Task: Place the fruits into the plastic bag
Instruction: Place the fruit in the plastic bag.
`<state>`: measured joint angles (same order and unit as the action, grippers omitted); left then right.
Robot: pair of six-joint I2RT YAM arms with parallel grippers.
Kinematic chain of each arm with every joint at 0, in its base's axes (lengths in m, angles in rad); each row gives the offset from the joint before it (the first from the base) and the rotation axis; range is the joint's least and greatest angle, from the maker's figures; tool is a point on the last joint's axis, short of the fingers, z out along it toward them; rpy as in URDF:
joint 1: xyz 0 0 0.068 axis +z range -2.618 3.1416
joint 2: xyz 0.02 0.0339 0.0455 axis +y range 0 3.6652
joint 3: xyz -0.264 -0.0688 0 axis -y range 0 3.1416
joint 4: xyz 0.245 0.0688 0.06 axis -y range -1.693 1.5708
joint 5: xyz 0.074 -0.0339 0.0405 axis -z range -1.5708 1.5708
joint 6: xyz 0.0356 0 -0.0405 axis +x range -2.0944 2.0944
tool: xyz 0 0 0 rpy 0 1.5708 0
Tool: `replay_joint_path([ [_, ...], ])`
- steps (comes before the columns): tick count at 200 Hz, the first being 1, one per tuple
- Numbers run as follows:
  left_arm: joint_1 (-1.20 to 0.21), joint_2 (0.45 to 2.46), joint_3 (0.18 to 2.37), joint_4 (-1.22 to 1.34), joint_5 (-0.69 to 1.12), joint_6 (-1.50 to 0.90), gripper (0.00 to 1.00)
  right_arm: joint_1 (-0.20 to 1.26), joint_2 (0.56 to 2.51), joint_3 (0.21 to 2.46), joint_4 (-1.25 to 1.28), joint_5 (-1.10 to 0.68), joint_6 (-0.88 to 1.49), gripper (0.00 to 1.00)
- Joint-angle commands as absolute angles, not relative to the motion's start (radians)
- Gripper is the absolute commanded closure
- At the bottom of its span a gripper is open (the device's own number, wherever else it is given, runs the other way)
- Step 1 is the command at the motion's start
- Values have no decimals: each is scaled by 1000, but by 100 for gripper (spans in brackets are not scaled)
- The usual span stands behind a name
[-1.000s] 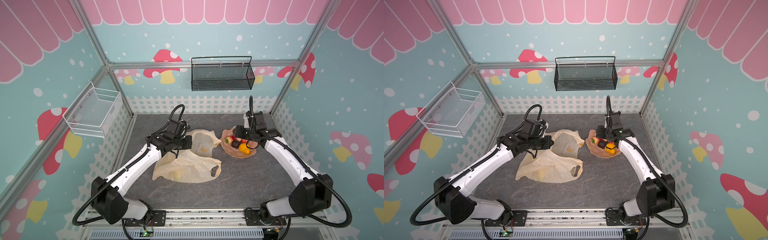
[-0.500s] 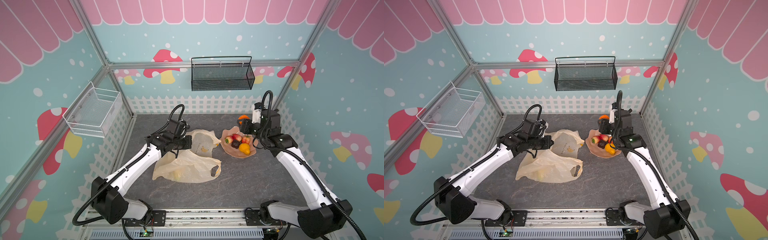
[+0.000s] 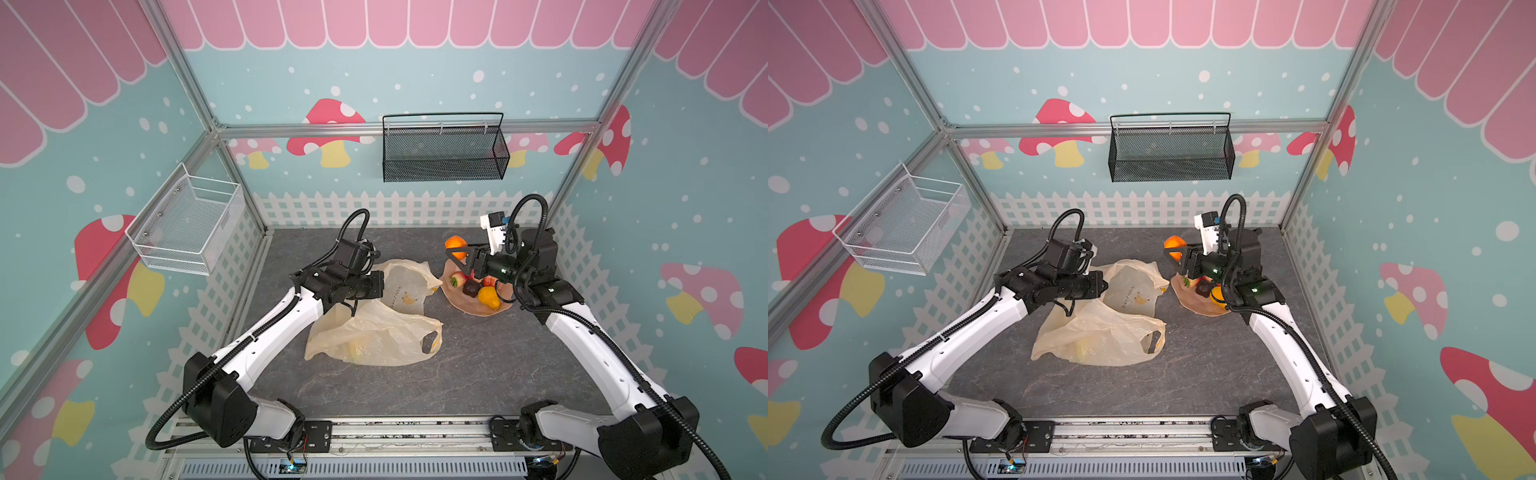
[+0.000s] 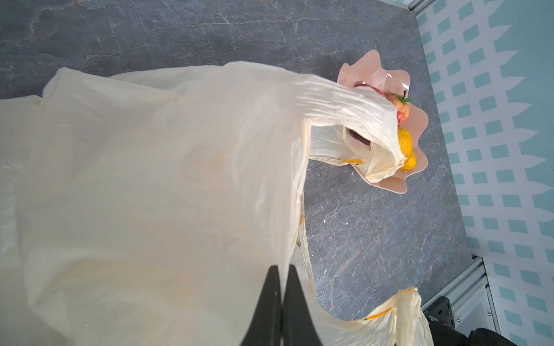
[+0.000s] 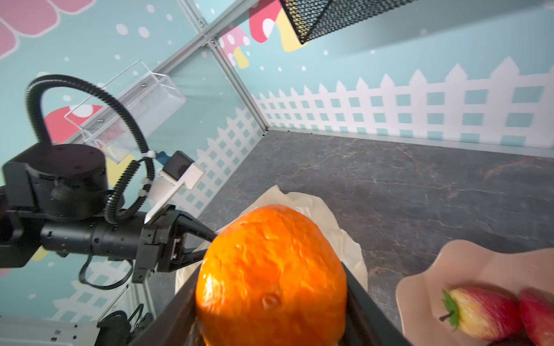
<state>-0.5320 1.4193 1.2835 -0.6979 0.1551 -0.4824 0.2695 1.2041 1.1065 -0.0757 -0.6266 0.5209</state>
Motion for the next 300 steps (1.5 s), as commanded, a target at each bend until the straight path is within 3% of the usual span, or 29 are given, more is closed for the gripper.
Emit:
replay_joint_path([
  [1,-527,1430,1314,-685,167,-471,100,276,1212,1105,-35,-696,522,64],
  [43,-527,1442,1322,-685,169,-471,100,319,1227,1038,-34,-686,532,66],
  [126,-528,1451,1333,-685,179,-472,100,601,1427,873,111,-566,585,67],
  [201,-527,1450,1336,-682,189,-479,100,660,1626,910,217,-588,633,70],
  [300,-532,1441,1311,-644,215,-506,100,724,1933,1118,295,-670,722,69],
])
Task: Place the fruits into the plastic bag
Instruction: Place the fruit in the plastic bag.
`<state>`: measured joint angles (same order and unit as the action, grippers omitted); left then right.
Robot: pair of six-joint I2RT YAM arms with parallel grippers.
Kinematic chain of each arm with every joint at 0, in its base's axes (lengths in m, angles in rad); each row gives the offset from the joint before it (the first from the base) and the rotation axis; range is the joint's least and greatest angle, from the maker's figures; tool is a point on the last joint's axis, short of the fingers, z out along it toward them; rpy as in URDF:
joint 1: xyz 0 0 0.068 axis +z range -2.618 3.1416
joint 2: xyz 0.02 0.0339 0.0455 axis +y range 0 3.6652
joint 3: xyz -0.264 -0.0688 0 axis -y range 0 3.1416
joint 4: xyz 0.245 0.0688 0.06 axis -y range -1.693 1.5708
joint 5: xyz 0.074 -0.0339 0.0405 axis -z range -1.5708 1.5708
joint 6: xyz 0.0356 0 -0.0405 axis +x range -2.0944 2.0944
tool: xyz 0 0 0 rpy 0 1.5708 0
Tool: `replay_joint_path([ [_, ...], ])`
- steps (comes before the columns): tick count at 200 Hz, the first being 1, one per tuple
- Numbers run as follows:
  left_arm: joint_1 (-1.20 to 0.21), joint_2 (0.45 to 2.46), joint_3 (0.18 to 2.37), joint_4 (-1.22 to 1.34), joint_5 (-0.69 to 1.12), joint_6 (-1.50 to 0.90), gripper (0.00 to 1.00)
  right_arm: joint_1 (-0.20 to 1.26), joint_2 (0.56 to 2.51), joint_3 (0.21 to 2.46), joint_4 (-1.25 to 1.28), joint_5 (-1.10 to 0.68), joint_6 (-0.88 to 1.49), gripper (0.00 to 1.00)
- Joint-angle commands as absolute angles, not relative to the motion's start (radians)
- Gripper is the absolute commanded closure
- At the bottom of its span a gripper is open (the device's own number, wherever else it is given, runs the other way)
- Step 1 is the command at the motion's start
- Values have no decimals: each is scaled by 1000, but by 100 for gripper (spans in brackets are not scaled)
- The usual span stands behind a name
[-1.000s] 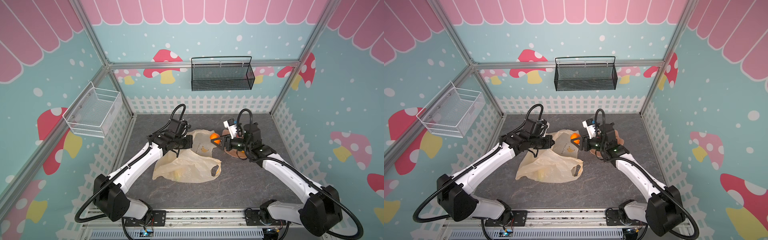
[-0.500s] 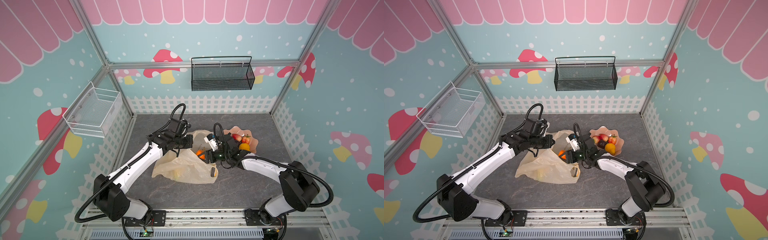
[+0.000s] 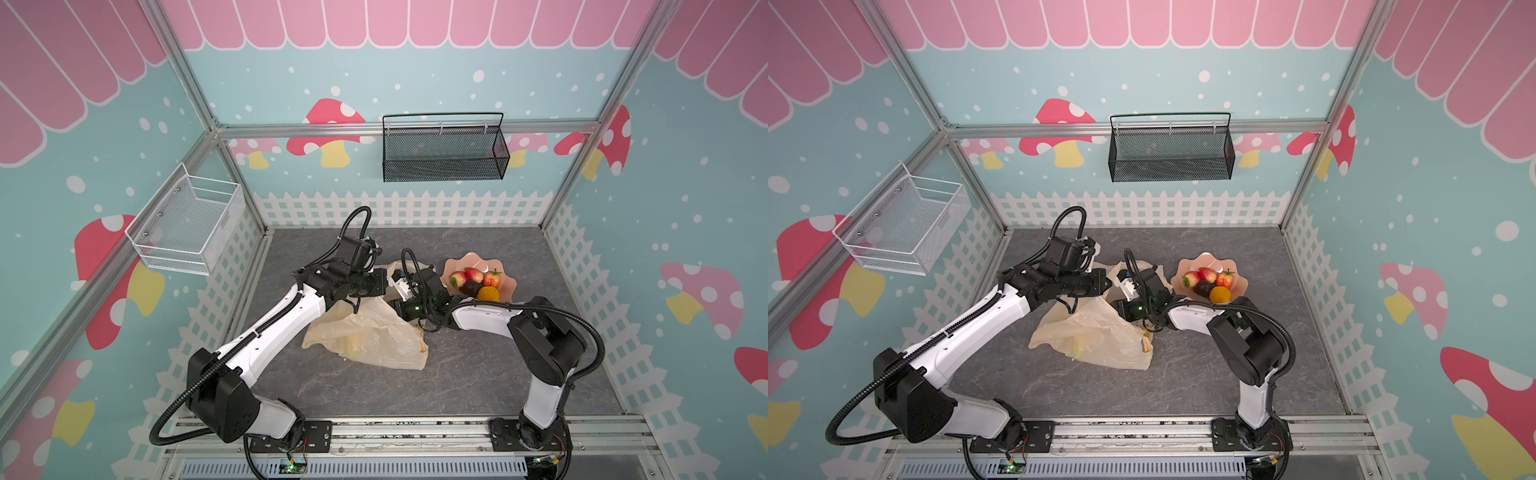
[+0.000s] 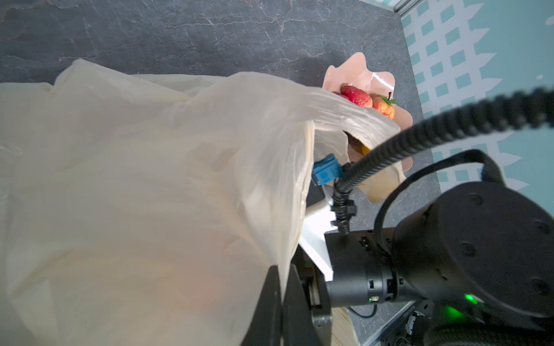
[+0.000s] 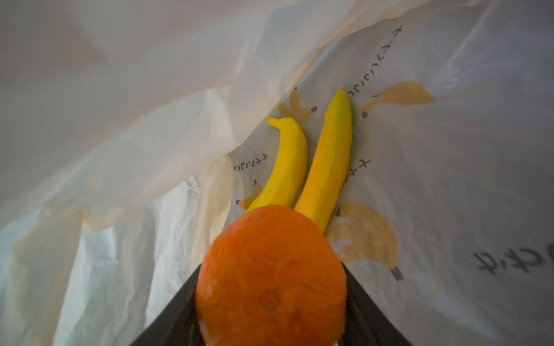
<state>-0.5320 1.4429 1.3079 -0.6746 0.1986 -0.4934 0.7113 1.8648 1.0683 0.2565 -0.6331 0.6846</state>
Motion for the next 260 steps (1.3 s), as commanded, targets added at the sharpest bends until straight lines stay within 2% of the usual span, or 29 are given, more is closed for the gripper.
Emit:
replay_joint_path([
  [1,-532,1441,1311,-642,215,-506,100,725,1936,1120,295,-670,723,69],
  [44,-534,1435,1296,-628,219,-511,100,736,2016,1172,339,-714,785,69],
  [92,-536,1440,1292,-613,223,-511,100,747,2084,1226,342,-768,809,63],
  [124,-537,1436,1289,-614,196,-499,100,749,2074,1216,338,-770,797,51],
  [139,-537,1439,1287,-617,198,-496,100,747,2069,1222,335,-788,790,35],
  [150,-537,1438,1286,-618,197,-495,100,747,2065,1223,329,-793,782,30],
  [211,-535,1421,1278,-636,167,-485,100,731,1991,1164,313,-793,740,21],
  [214,-535,1421,1277,-637,167,-485,100,729,1983,1159,314,-790,736,16],
  [226,-535,1420,1277,-639,164,-486,100,726,1958,1146,315,-779,725,13],
  [260,-533,1416,1270,-640,150,-489,100,715,1907,1123,308,-775,710,12],
])
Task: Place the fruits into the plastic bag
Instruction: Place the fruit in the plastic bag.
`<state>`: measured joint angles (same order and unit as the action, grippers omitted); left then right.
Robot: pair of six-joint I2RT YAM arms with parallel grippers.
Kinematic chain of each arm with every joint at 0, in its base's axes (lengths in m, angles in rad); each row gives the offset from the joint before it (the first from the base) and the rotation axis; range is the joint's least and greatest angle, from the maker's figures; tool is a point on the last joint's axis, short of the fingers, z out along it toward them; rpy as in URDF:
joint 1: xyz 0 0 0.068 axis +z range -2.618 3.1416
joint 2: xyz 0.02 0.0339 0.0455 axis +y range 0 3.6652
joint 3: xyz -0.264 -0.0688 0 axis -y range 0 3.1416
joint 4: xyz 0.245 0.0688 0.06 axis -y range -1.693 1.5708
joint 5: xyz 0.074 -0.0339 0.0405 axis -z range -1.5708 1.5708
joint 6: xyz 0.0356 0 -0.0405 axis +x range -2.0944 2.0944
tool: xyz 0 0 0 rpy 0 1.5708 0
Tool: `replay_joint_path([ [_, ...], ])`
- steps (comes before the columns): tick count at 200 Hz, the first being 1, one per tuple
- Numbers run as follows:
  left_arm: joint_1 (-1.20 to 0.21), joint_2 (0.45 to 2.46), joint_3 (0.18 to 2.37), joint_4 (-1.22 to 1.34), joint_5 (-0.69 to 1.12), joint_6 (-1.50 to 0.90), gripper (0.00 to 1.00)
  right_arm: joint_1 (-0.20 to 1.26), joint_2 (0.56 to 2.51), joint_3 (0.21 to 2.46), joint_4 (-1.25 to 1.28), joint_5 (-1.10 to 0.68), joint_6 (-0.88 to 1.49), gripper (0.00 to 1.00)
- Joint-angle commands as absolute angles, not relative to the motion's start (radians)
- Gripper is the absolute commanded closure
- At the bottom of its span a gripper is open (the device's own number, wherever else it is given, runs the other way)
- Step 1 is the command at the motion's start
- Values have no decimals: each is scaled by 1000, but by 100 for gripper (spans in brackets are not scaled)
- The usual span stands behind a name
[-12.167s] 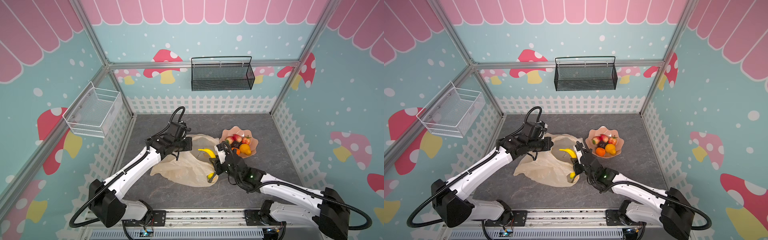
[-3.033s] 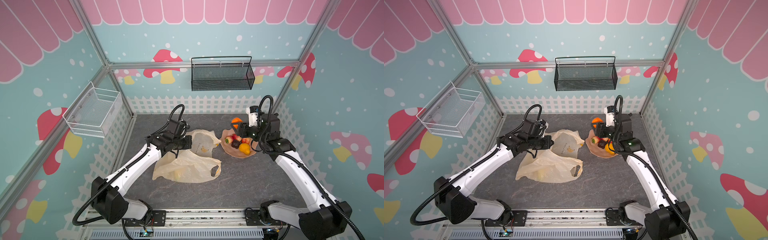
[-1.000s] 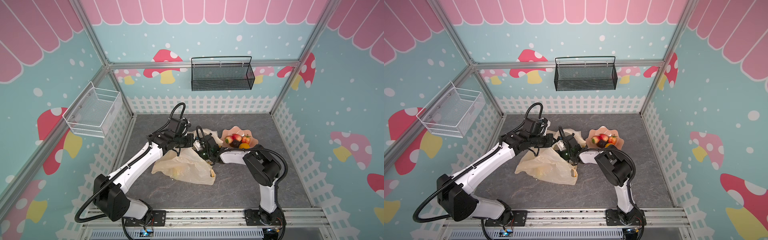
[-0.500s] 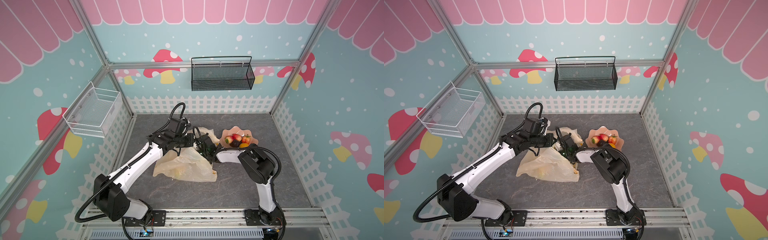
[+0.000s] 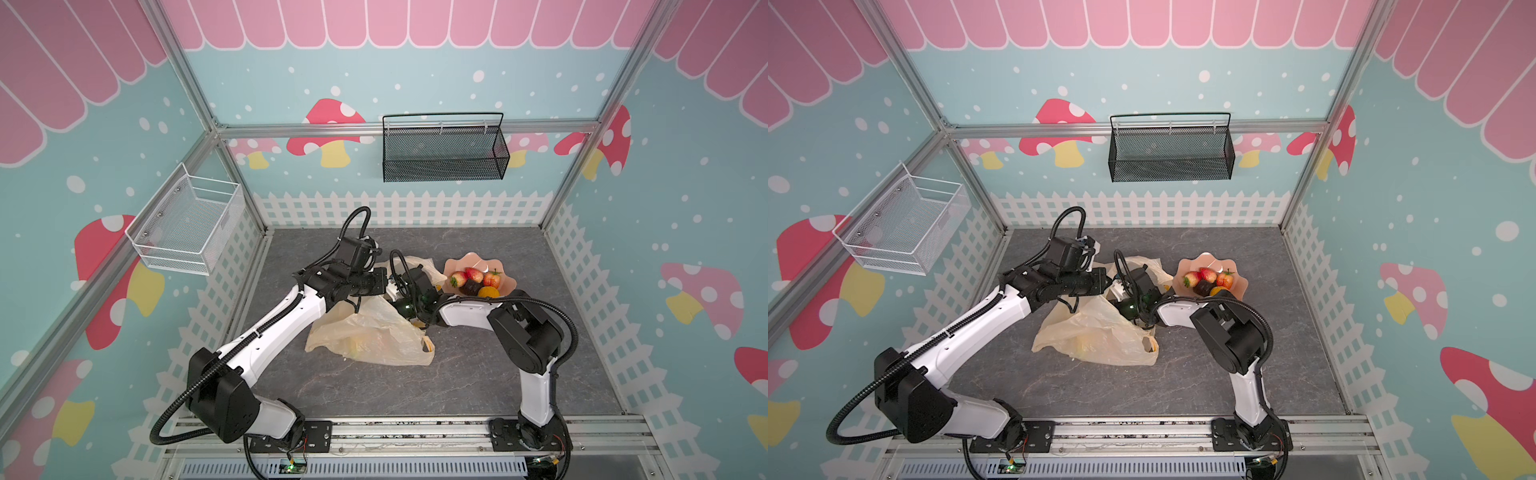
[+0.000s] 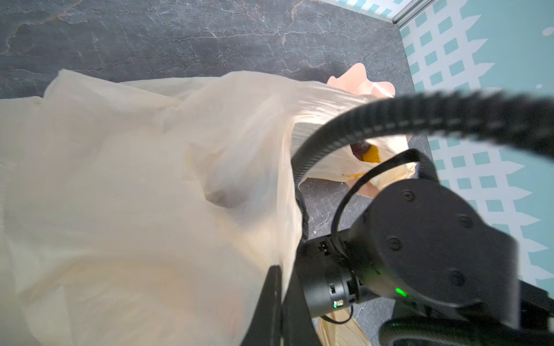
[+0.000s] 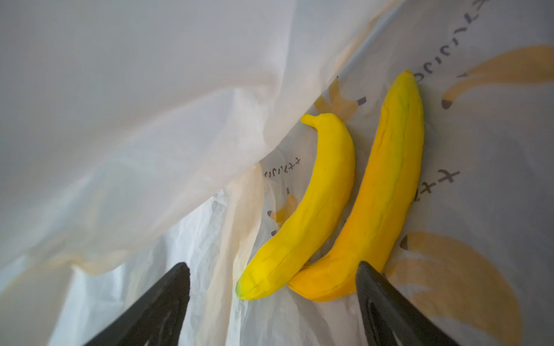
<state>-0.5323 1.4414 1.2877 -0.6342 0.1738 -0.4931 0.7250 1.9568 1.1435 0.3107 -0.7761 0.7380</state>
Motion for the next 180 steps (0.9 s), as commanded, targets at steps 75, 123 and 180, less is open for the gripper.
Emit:
replay_joint_path([
  [75,-533,1413,1262,-647,131,-497,100,690,1769,1098,180,-703,637,11],
  [123,-528,1413,1261,-650,122,-497,100,670,1638,1046,81,-619,590,11],
  [180,-523,1433,1274,-649,134,-492,100,644,1486,1036,-41,-533,515,12],
])
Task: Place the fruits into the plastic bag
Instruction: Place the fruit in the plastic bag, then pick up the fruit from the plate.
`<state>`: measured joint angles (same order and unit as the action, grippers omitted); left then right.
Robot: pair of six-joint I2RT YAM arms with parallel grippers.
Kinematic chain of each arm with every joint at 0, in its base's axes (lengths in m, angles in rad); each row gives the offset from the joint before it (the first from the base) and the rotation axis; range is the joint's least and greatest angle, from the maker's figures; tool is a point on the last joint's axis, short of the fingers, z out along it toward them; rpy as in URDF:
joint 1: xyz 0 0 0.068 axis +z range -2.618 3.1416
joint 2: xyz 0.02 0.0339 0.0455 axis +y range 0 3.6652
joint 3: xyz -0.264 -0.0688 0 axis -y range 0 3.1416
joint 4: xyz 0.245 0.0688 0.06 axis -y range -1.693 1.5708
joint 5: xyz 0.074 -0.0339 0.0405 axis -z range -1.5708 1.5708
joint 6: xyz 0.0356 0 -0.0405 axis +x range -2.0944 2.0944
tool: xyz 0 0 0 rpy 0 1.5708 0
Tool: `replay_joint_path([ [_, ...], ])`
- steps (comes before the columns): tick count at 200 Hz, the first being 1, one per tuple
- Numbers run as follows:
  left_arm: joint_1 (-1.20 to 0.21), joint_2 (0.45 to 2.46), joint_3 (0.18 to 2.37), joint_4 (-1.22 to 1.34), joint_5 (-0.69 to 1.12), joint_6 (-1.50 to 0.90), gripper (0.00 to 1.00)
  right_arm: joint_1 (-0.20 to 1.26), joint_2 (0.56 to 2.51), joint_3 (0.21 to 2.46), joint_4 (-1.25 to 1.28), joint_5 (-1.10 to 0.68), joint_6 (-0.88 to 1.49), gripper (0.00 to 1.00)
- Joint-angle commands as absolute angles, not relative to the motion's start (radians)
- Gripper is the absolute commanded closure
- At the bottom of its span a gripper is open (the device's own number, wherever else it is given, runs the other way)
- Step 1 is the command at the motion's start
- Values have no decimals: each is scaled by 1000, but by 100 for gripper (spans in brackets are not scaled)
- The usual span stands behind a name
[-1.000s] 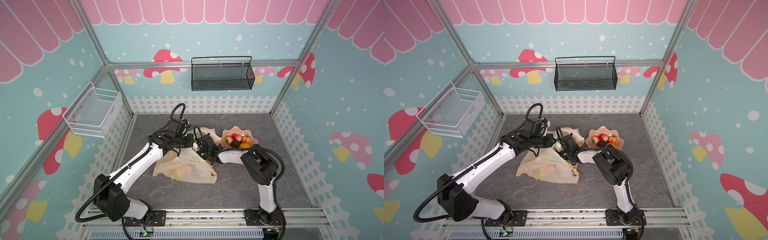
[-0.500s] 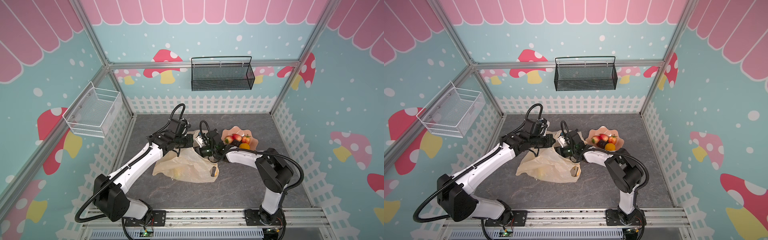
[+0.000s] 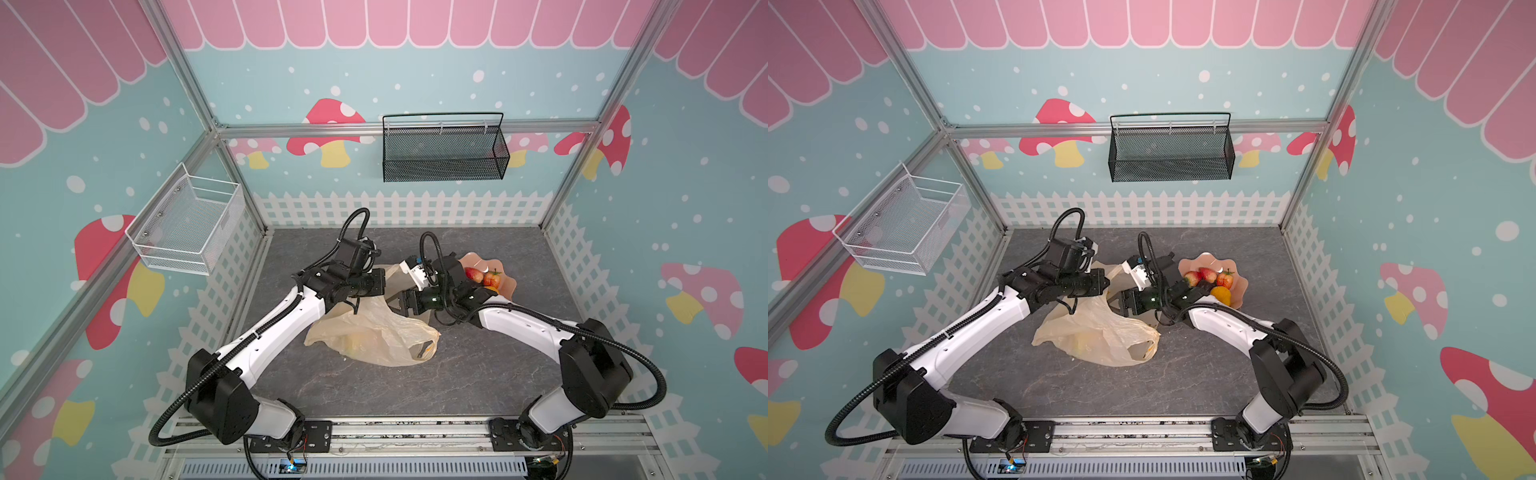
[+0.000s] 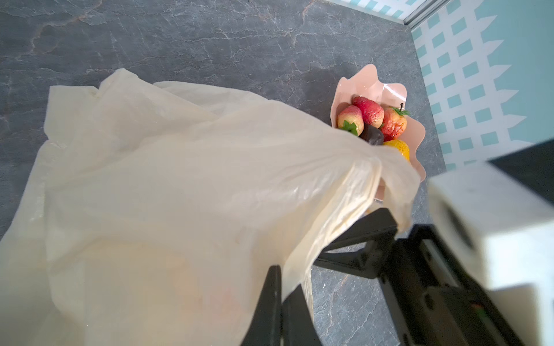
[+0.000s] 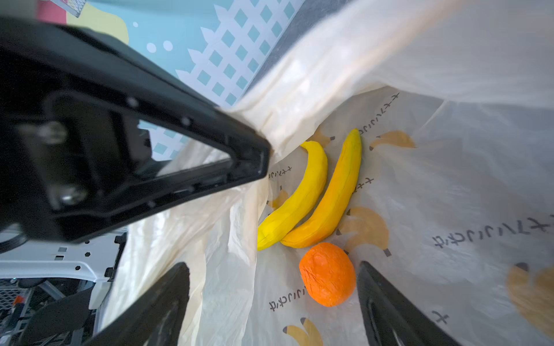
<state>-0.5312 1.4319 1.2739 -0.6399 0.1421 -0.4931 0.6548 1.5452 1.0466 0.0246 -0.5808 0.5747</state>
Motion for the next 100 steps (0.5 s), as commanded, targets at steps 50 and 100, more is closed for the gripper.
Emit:
replay_joint_path([
  [50,-523,1450,1288,-650,142,-487,100,592,1368,1035,-89,-465,492,12],
  [100,-523,1460,1298,-650,148,-485,100,488,1354,1103,-288,-364,496,16],
])
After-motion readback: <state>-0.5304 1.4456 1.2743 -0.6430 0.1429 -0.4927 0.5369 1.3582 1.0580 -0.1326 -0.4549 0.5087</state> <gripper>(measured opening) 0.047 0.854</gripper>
